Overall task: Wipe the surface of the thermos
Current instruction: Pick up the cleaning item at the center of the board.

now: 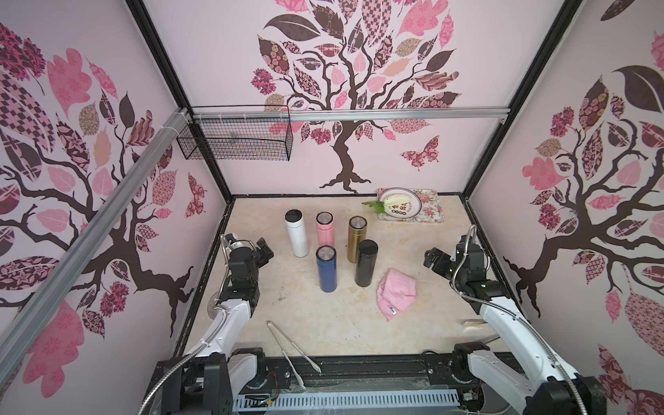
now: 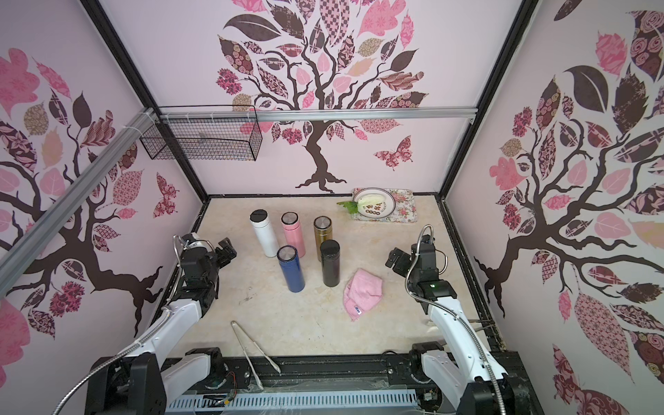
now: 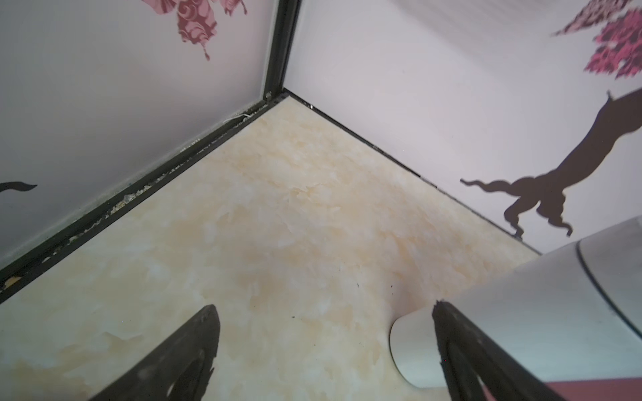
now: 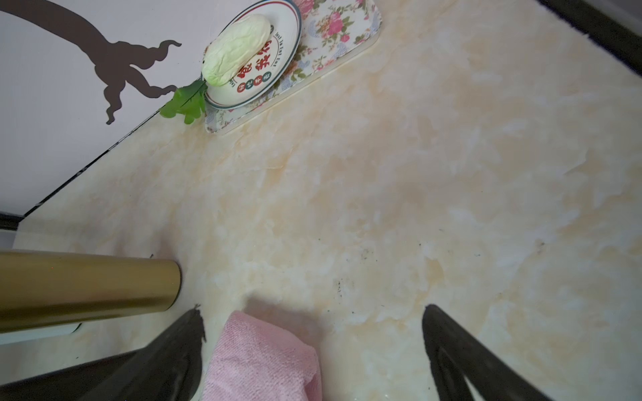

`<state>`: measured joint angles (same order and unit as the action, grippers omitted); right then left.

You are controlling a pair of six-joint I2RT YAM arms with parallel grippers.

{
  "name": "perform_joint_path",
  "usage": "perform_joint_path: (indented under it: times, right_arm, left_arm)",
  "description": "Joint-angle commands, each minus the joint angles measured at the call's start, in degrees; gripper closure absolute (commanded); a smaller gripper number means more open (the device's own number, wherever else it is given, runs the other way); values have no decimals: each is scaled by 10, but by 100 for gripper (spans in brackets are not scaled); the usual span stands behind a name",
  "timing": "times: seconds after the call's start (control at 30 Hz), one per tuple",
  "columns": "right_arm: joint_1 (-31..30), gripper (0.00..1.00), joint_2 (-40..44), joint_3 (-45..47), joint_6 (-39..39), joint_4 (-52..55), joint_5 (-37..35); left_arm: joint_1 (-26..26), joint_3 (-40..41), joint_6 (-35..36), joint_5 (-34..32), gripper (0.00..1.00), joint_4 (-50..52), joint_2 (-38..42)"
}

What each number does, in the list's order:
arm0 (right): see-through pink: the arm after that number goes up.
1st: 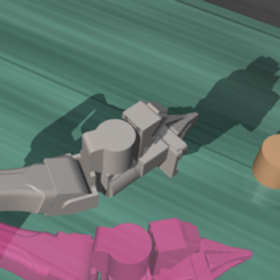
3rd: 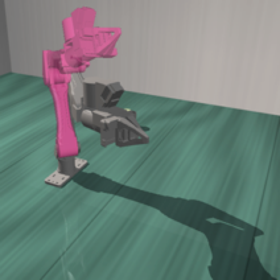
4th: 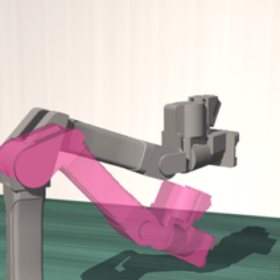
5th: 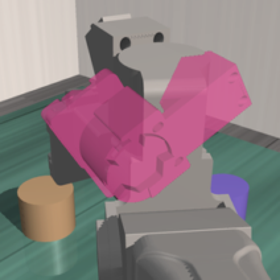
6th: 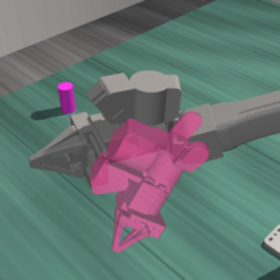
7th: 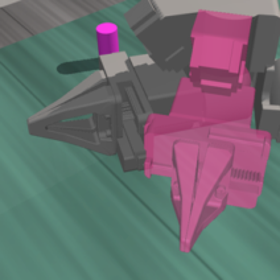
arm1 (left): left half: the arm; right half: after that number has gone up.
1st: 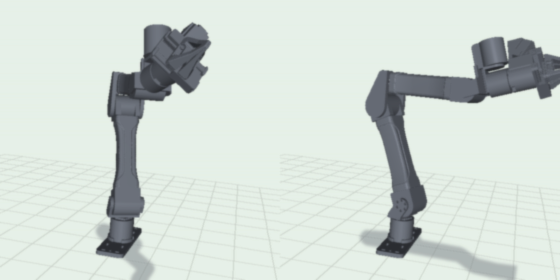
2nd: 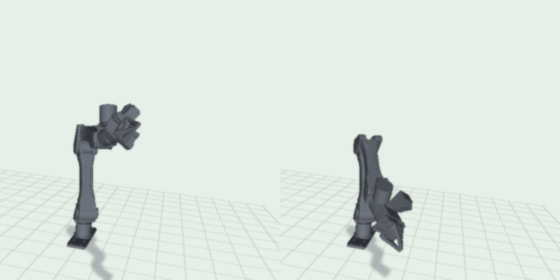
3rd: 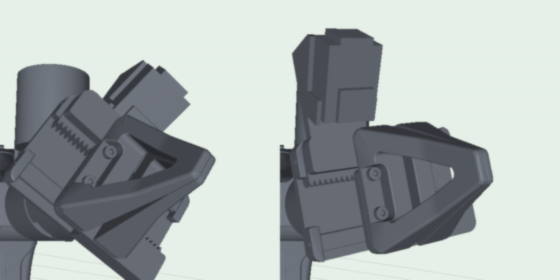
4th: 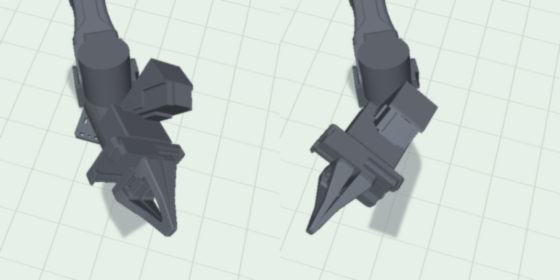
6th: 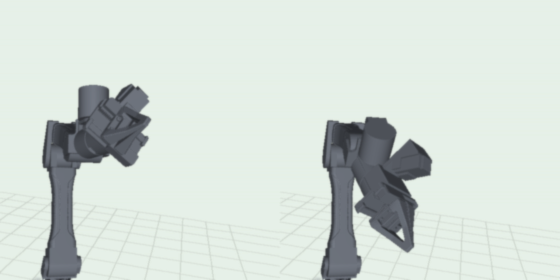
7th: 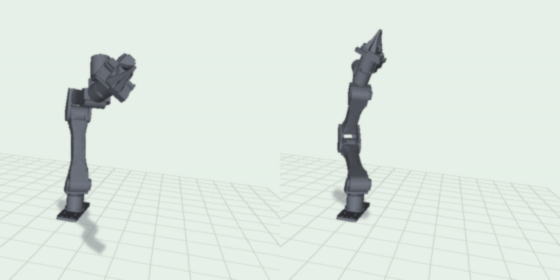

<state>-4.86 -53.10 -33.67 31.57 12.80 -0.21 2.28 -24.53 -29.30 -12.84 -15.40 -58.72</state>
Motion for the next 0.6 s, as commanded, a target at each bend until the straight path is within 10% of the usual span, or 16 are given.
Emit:
perform_joint_path:
  times: [0.0,0.3,0.57]
  right_arm:
    - [0,0,44,42,73,-78,84]
    - [-21,0,1,-23,66,40,64]
    - [-103,1,-34,-47,21,138,-1]
  left_arm:
    - [16,51,-69,-2,2,-36,38]
    - [10,-48,-100,86,2,171,48]
    - [-102,-109,-115,53,4,391,154]
